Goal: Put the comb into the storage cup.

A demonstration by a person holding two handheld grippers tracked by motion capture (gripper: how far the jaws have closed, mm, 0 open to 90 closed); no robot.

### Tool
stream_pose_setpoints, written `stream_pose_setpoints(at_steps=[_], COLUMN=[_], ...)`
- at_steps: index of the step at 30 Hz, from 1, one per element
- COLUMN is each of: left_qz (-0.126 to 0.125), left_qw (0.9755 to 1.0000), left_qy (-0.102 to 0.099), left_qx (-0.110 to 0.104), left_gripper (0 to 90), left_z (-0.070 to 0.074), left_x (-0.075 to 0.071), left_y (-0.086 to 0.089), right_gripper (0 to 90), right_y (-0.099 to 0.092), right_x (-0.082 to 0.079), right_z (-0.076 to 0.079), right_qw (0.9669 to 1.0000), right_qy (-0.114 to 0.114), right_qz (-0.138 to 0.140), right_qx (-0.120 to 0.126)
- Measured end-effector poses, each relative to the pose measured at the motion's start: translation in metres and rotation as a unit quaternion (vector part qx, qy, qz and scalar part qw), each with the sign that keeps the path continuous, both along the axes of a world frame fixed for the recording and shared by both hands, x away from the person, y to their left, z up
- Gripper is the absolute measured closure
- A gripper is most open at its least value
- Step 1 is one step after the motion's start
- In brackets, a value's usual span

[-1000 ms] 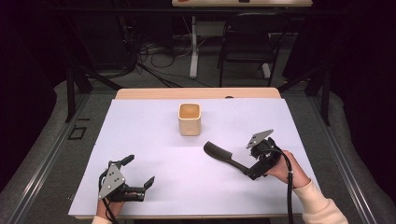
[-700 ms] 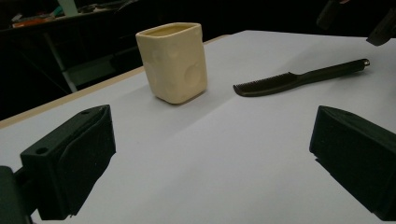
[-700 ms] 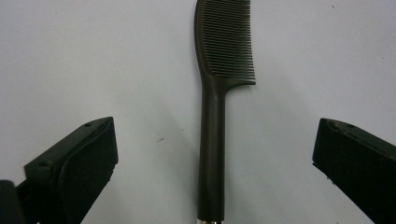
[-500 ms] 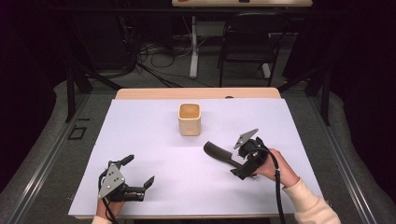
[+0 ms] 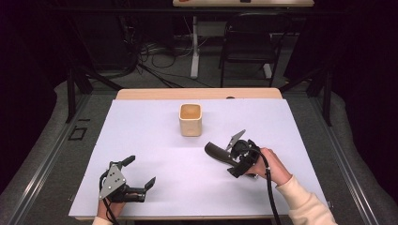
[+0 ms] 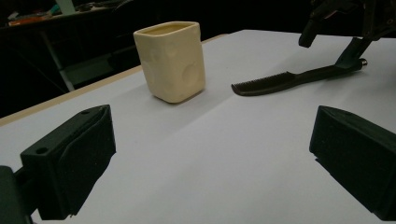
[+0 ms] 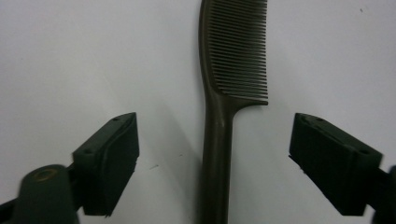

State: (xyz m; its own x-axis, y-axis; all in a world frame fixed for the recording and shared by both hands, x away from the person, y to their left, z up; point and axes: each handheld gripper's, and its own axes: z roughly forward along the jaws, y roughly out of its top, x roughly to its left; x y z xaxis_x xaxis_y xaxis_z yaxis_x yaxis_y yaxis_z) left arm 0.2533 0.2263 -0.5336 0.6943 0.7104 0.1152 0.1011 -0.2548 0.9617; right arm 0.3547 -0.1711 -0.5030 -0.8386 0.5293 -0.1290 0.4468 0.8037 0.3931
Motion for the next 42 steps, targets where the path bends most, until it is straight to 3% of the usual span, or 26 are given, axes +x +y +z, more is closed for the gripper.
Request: stream_pose_setpoints(at_steps=[3, 4, 9, 13, 27, 42], left_qz=[0.001, 0.0, -0.001, -0.003, -0.003, -0.006], left_qw=[1.0, 1.0, 1.0, 1.0, 1.0, 1.0], left_qy=[0.0, 0.001, 0.0, 0.002, 0.0, 0.005], left_qx=[-0.002, 0.0, -0.001, 0.0, -0.001, 0.004], left_gripper=[0.5, 0.5, 0.5, 0.5, 0.6, 0.4], left_z=[0.0, 0.0, 0.0, 0.0, 0.0, 0.0], left_x=[0.0, 0.0, 0.001, 0.0, 0.0, 0.001], left_y=[0.0, 0.0, 0.0, 0.0, 0.0, 0.0], right_gripper=[30.2, 37.8, 51.0, 58.8, 66.3, 71.4], right_y=[0.002, 0.004, 0.008, 0.011, 0.019, 0.018], right_x=[0.001, 0.001, 0.004, 0.008, 0.019, 0.026], right_z=[-0.002, -0.004, -0.007, -0.009, -0.016, -0.023], right_qw=[0.9999, 0.9996, 0.9984, 0.9978, 0.9938, 0.9921], right_qy=[0.004, 0.008, 0.016, 0.021, 0.061, 0.082], right_qz=[0.003, 0.001, -0.005, -0.014, -0.023, -0.04], right_qx=[-0.013, -0.027, -0.055, -0.061, -0.091, -0.085])
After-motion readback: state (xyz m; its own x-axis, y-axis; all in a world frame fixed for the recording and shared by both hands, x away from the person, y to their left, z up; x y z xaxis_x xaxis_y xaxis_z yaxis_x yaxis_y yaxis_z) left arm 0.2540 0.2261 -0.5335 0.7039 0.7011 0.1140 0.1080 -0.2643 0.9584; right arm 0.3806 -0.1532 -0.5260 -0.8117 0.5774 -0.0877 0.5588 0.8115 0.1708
